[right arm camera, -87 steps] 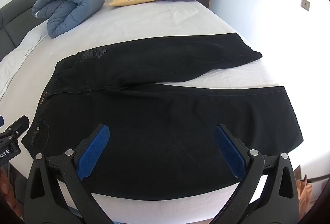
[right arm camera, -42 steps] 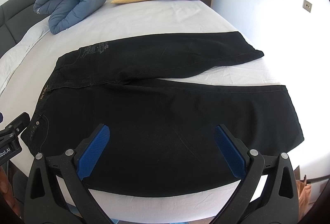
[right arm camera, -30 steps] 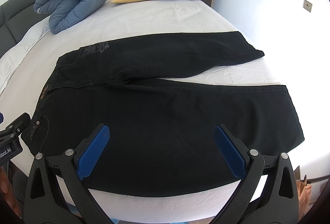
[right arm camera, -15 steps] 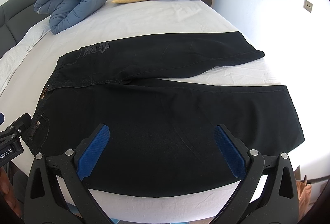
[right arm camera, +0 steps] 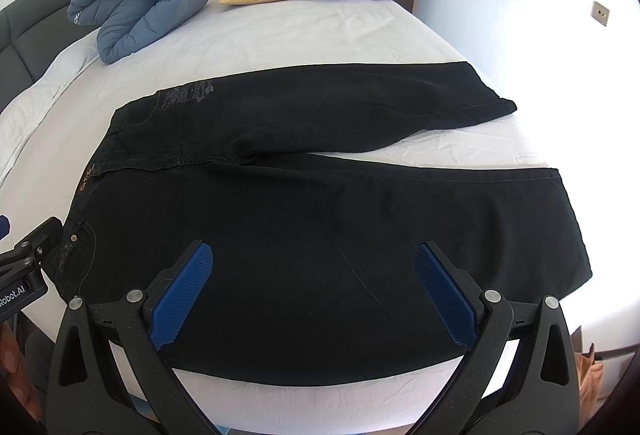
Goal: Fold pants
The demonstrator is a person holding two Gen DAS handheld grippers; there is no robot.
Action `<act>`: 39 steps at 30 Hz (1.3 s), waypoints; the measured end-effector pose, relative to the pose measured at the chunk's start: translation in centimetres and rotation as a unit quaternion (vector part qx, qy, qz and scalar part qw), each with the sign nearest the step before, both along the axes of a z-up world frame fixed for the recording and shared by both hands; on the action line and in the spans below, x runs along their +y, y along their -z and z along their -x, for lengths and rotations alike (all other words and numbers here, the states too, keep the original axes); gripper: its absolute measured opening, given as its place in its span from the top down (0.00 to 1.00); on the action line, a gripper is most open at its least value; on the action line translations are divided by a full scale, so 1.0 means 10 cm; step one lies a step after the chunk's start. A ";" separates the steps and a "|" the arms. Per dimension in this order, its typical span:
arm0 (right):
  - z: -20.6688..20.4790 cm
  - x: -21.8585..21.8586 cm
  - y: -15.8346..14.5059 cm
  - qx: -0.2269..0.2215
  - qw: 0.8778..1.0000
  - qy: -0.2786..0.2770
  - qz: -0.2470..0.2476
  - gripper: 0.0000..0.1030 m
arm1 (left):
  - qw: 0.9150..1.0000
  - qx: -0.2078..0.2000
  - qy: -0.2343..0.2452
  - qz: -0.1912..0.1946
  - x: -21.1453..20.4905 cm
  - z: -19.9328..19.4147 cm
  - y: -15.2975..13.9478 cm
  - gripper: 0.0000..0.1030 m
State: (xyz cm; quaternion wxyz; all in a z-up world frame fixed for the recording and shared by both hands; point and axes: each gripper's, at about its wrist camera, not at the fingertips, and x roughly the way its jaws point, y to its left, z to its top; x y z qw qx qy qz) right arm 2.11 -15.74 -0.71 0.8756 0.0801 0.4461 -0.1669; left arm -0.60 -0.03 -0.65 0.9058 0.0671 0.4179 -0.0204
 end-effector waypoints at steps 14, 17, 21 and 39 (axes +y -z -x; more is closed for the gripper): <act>-0.41 -0.10 -0.02 -0.030 0.997 -0.072 -0.016 0.00 | 0.996 0.047 0.069 0.003 -0.06 -0.64 0.12 0.00; -0.69 -0.22 -0.04 -0.047 0.993 -0.102 -0.044 0.00 | 0.996 -0.016 0.088 -0.011 -0.06 -0.70 0.14 0.00; -1.23 -0.41 0.02 -0.030 0.988 -0.131 -0.080 0.00 | 0.995 0.069 0.077 0.011 0.01 -1.22 0.32 0.00; -3.21 -0.73 0.58 0.041 0.926 -0.365 -0.086 0.39 | 0.938 0.165 0.305 -0.029 -0.10 -4.16 0.90 0.01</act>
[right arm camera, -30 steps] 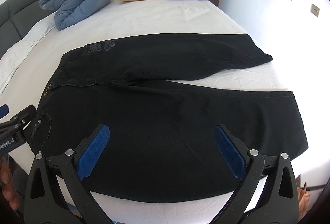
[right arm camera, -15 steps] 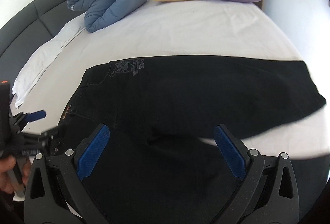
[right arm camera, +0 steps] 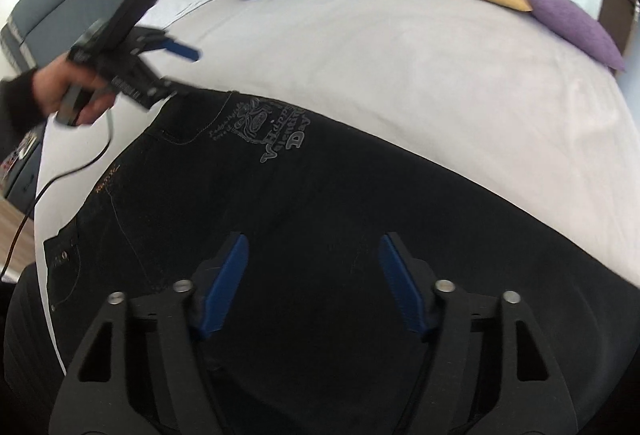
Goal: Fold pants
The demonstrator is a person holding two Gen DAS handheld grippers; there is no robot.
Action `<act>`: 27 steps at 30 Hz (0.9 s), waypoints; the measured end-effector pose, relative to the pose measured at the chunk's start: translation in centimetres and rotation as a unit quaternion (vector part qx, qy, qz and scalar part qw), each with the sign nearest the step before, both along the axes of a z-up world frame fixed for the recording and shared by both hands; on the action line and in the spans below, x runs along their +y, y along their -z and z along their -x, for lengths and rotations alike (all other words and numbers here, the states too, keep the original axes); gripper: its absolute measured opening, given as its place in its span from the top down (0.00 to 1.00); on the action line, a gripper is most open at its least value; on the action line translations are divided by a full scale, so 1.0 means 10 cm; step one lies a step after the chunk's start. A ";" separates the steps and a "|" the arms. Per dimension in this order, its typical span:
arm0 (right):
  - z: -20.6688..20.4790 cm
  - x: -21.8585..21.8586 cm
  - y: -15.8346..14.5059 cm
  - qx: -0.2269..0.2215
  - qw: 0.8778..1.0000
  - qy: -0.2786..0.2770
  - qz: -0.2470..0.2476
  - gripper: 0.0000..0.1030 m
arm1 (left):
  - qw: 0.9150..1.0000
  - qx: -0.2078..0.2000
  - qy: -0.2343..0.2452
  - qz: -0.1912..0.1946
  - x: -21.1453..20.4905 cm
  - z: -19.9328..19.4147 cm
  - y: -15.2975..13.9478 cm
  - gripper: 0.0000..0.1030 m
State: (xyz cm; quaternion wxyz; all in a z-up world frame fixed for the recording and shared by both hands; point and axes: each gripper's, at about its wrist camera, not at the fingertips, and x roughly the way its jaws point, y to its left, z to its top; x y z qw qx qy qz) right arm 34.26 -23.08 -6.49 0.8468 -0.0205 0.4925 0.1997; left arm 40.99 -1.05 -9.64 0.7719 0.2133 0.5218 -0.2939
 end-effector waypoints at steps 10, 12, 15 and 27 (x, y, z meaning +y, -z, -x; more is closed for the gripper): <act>-0.35 0.24 0.07 0.000 0.998 -0.063 0.005 0.46 | 0.996 0.077 0.047 -0.017 -0.14 -0.12 0.28 0.71; -0.43 0.34 0.05 -0.002 0.997 -0.077 0.016 0.51 | 0.996 0.056 0.055 -0.041 -0.18 -0.02 0.23 0.88; -0.52 0.47 0.02 -0.001 0.994 -0.104 0.035 0.62 | 0.998 0.018 0.058 -0.035 -0.17 0.15 0.02 0.94; -1.01 0.91 -0.01 0.003 0.978 -0.175 0.111 0.67 | 0.996 -0.064 0.064 0.000 0.01 0.78 -0.35 0.95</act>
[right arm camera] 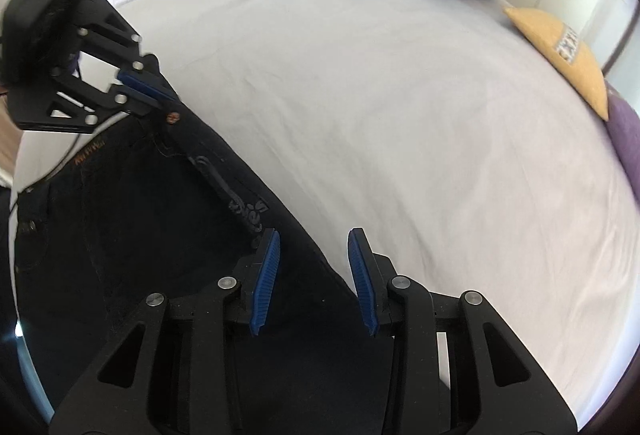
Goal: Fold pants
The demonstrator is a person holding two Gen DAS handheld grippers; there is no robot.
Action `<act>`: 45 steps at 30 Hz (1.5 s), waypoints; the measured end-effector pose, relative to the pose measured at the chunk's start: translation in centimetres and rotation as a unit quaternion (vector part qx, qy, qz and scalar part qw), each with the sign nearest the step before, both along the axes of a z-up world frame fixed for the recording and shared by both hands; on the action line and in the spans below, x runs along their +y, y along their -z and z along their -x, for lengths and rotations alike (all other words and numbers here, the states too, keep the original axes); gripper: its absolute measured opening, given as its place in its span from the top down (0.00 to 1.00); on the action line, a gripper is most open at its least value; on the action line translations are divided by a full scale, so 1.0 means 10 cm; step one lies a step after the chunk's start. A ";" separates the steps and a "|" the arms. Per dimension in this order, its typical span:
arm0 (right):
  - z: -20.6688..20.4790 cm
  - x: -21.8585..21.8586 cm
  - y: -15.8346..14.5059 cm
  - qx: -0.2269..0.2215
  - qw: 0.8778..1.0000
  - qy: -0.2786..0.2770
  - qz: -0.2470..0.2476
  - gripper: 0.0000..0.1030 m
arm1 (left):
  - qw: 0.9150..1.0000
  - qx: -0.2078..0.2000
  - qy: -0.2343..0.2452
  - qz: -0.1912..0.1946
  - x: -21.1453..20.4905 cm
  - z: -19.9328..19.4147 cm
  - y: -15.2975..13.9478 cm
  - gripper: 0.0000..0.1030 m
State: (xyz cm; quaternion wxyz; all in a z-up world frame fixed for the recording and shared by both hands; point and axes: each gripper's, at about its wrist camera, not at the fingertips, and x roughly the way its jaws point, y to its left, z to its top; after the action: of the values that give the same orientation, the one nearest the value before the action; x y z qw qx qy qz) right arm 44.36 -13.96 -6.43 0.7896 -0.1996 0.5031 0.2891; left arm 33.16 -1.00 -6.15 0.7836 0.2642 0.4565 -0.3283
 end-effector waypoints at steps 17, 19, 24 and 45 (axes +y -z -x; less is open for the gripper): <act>-0.10 -0.04 0.29 0.069 0.997 -0.026 0.026 0.67 | 1.000 -0.015 0.004 0.009 0.12 0.19 0.07 0.95; -0.15 0.05 0.35 0.075 0.996 -0.033 0.034 0.68 | 1.000 -0.015 0.003 0.010 0.13 0.18 0.08 0.95; -0.17 0.03 0.40 0.075 0.996 -0.037 0.041 0.92 | 1.000 -0.019 0.004 0.010 0.14 0.19 0.08 0.95; 0.42 0.17 0.22 0.100 0.948 0.240 -0.184 0.98 | 0.999 -0.033 -0.015 0.015 0.32 0.79 -0.03 0.95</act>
State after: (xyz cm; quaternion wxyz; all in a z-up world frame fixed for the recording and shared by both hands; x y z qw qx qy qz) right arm 40.16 -12.29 -8.67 0.8044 0.1062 0.5504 0.1970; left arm 25.30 2.22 -5.83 0.8071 0.2558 0.4295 -0.3142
